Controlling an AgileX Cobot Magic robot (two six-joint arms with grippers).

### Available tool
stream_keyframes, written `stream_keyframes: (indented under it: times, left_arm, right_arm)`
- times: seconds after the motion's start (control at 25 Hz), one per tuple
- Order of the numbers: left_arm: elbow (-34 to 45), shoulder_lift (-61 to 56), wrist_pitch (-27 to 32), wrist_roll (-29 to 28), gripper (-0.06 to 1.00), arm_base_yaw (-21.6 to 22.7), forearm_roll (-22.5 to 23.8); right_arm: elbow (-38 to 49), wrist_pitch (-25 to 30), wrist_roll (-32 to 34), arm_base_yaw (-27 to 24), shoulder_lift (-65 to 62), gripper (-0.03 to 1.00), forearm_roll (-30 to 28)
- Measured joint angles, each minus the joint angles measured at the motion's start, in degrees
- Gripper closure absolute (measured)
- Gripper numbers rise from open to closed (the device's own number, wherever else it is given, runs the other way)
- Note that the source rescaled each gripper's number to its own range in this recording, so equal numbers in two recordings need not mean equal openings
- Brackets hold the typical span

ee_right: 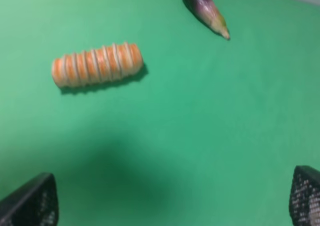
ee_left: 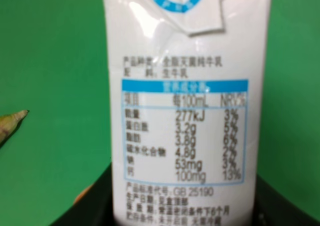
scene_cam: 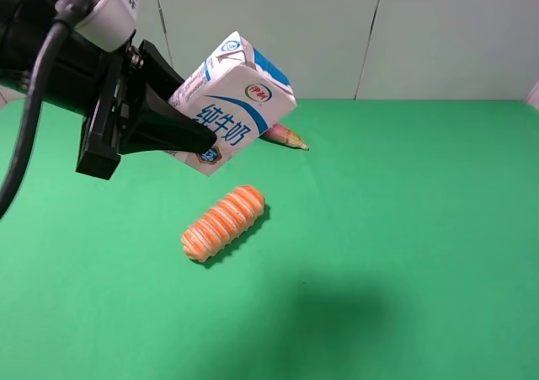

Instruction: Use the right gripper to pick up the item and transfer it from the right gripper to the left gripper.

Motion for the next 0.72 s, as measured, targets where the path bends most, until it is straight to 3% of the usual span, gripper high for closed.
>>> stream_keyframes:
  times: [0.6,0.72]
  left_arm:
    - [0.0,0.0,0.0,0.0,0.94,0.0,0.0]
    - [0.0,0.0,0.0,0.0,0.94,0.0,0.0]
  right_arm:
    - [0.1,0.1,1.0,-0.2,-0.8,-0.03,-0.7]
    - [0.1,0.1,1.0,-3.1,-0.8,-0.03,-0.7]
